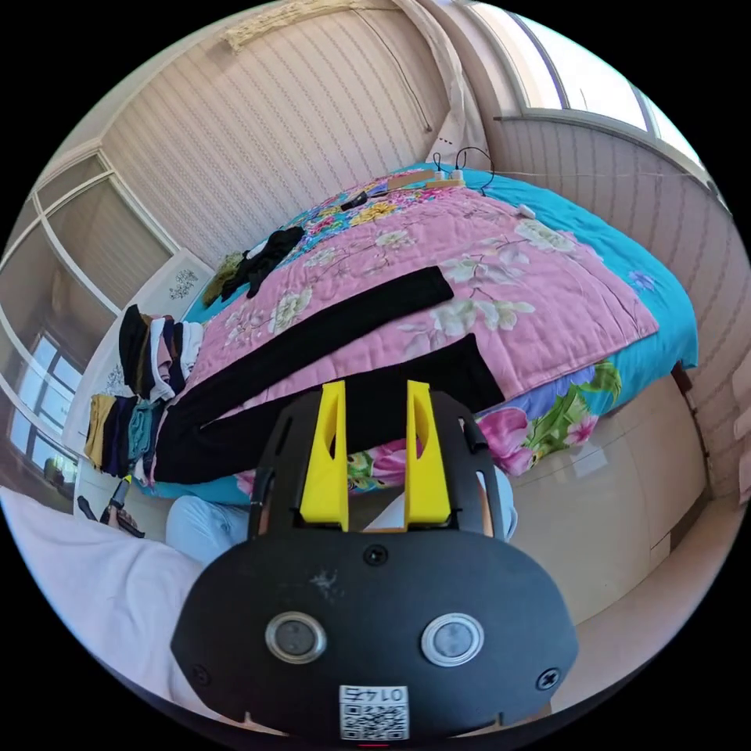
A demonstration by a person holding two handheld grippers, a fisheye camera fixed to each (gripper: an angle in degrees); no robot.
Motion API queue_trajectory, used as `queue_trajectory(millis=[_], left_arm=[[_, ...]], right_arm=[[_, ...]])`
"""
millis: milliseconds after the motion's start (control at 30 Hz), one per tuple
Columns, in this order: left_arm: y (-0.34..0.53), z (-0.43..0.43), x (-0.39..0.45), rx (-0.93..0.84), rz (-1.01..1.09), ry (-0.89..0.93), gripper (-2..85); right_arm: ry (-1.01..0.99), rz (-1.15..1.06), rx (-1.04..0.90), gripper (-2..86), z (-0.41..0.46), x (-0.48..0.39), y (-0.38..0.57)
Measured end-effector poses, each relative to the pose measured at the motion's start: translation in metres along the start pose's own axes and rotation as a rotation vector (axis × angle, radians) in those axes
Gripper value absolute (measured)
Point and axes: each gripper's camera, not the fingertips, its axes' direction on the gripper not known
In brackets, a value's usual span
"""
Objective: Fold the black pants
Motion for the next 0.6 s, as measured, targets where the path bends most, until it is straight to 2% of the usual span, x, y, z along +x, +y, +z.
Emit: queue_trajectory(millis=[133,333,500,600], left_arm=[[0.021,0.003,-0.029,-0.038,-0.132,0.078,9.9],[0.035,0.023,-0.047,-0.11,-0.163,0.036,10.0],[0.037,0.05,-0.074,-0.19,-0.317,0.069,10.6],[0.034,0.063,-0.088,-0.202,-0.386,0.067,10.8]], right_arm=[[-0.053,0.109,-0.012,11.4,-0.005,0.027,0.014],[-0.094,0.267,-0.01,11.5,-0.002,0.069,0.028],[-0.091,0.364,-0.045,10.8,0.009,0.103,0.031],[0.026,0.413,-0.049,11.2,0.015,0.12,0.029]])
